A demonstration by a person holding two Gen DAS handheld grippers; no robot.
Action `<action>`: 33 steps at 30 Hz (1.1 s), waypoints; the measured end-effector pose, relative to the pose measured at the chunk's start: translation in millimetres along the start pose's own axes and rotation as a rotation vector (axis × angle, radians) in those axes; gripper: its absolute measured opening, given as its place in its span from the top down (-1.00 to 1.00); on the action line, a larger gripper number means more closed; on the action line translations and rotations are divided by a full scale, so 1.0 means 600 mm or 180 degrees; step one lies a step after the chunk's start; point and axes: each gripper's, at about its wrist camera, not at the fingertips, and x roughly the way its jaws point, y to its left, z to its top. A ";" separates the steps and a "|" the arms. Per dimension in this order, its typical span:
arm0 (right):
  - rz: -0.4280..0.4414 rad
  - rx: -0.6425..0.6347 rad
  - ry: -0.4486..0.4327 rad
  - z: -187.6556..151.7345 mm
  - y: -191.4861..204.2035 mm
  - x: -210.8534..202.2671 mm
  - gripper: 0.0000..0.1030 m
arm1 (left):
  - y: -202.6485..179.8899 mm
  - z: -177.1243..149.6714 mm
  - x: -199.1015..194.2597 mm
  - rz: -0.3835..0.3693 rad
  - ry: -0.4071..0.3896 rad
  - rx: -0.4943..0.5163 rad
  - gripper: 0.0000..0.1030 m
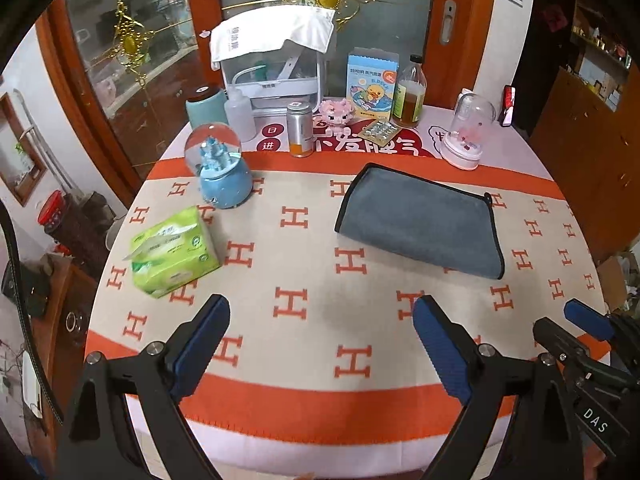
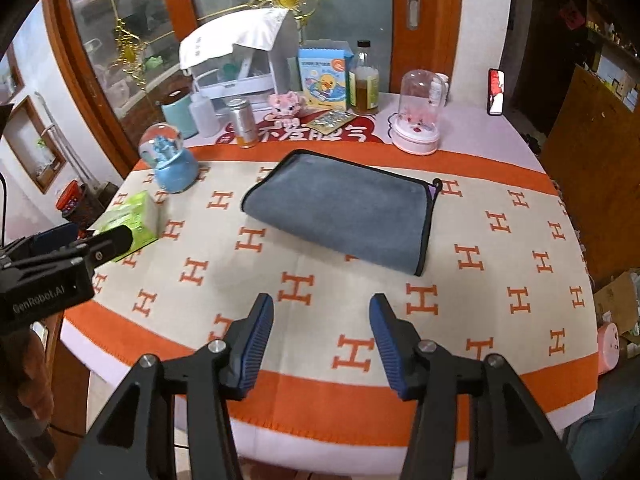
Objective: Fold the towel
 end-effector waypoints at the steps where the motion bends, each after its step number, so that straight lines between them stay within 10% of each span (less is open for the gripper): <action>1: 0.0011 -0.0001 0.0009 -0.002 0.004 -0.003 0.02 | 0.002 -0.004 -0.006 -0.0007 -0.0001 -0.0021 -0.79; 33: -0.0028 -0.0029 -0.0282 -0.027 0.048 -0.082 -0.07 | -0.008 -0.053 -0.079 0.0053 -0.0254 -0.0117 -0.80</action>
